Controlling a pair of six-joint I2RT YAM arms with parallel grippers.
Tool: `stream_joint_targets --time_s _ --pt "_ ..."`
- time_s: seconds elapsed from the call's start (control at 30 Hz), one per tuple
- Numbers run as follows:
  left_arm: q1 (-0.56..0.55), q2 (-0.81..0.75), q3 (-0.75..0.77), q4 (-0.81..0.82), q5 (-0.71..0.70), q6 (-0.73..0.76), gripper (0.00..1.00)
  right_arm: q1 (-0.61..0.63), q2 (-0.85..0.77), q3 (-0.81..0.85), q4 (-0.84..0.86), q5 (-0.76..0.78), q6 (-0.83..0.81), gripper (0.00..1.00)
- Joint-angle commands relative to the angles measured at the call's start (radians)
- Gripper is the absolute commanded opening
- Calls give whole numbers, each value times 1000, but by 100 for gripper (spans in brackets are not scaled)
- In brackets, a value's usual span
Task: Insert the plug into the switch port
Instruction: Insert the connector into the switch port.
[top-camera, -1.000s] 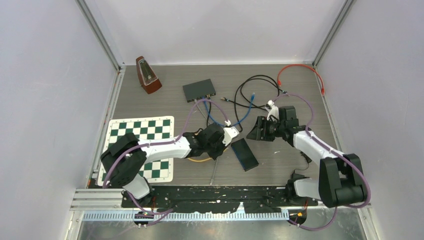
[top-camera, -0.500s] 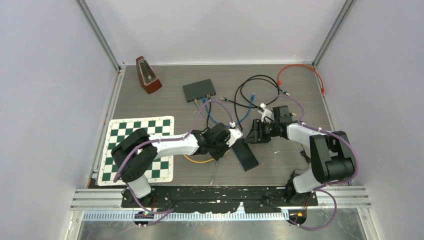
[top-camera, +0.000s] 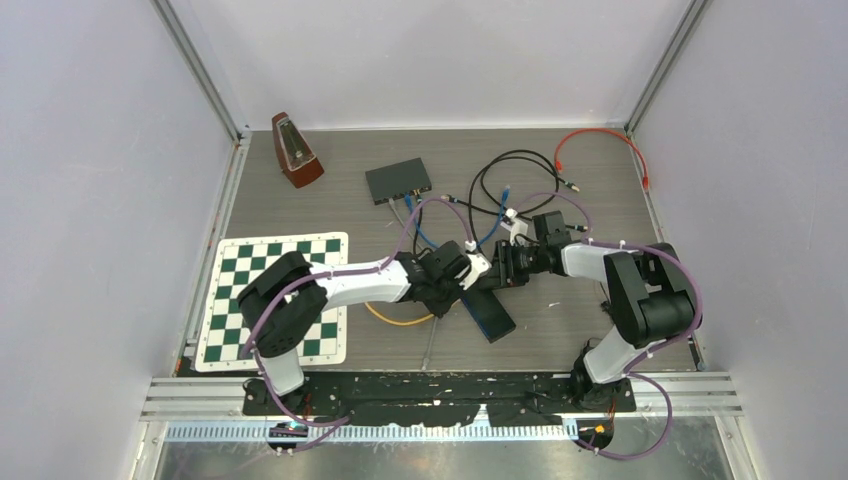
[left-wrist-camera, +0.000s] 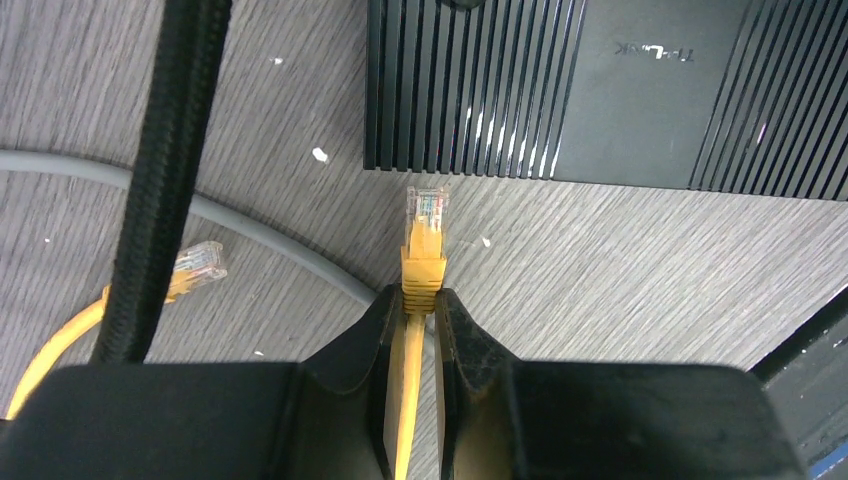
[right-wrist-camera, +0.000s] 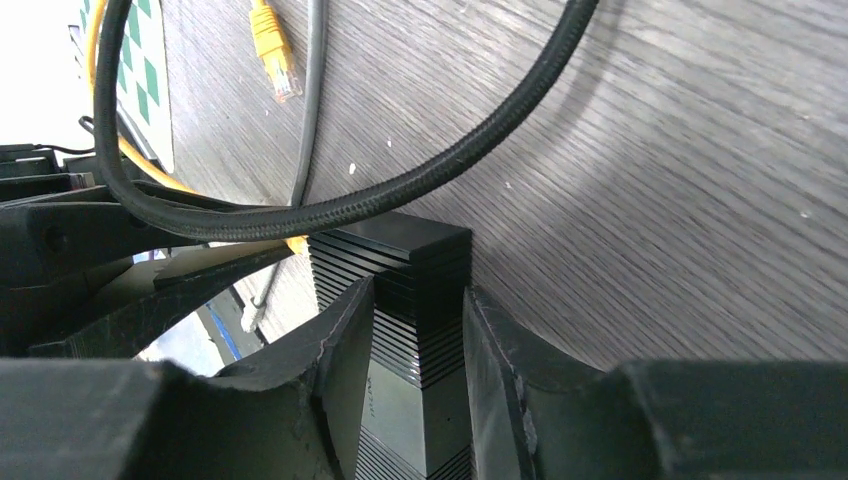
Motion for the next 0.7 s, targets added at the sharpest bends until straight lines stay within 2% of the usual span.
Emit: stream_joint_targets --time_s 0.0,0.2,0.67 --pt "-2 13 62 -77 -8 -10 0 12 6 23 64 -42 1 41" --pt "-2 36 104 -114 16 -33 0 16 5 -6 130 -65 40 39" --pt "-2 85 176 -194 62 -64 0 17 1 -25 153 -75 62 38"
